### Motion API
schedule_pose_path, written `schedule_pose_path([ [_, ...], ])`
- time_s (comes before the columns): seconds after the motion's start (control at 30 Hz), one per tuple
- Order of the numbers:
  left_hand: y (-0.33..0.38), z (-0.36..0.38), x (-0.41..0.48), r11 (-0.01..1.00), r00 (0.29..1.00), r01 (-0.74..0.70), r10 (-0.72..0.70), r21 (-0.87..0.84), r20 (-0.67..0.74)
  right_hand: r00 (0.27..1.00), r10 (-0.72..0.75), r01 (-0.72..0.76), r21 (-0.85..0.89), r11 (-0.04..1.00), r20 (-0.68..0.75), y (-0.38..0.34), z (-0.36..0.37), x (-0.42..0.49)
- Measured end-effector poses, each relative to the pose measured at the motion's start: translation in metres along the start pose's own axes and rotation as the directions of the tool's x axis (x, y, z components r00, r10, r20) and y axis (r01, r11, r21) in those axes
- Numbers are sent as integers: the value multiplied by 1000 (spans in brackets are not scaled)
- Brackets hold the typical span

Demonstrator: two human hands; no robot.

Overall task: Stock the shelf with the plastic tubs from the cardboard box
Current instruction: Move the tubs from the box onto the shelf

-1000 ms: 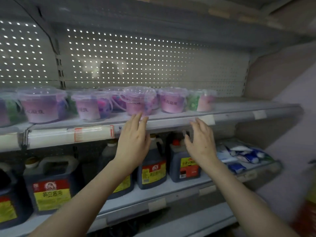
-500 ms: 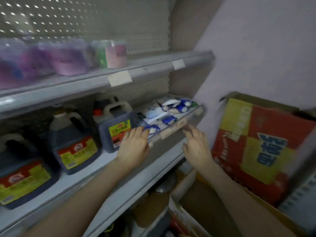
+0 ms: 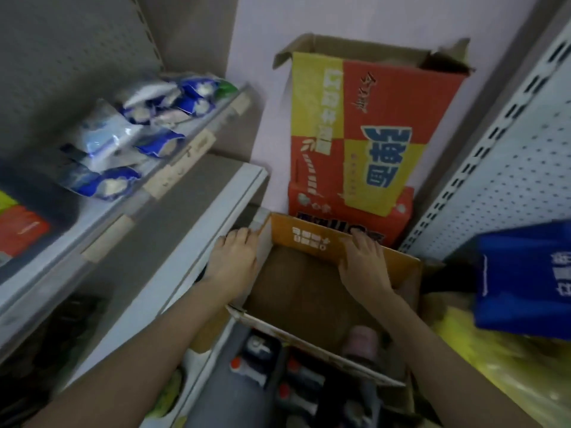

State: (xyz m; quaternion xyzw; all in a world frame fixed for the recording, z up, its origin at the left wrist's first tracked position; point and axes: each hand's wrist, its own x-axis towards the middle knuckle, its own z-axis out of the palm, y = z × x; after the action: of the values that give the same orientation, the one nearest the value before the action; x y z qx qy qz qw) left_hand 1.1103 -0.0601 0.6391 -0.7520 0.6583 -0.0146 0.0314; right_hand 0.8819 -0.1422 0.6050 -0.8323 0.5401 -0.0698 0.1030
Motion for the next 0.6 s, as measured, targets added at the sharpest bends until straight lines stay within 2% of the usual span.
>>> schedule_pose_path([
  [0.27,55,78,42,987,972,-153,159,-51,172,966,226,-231,27,973,121,83,62,-19],
  [0.4,72,109,51,979,947,-180,199,-97,250,936,271,-271,-34,962,226,109,97,-37],
  [0.47,79,126,54,973,931,-193,222,-125,288,914,245,-247,-37,968,323,118,113,-45],
  [0.6,93,153,58,962,905,-225,264,-153,334,806,88,6,-156,988,585,131,142,-53],
])
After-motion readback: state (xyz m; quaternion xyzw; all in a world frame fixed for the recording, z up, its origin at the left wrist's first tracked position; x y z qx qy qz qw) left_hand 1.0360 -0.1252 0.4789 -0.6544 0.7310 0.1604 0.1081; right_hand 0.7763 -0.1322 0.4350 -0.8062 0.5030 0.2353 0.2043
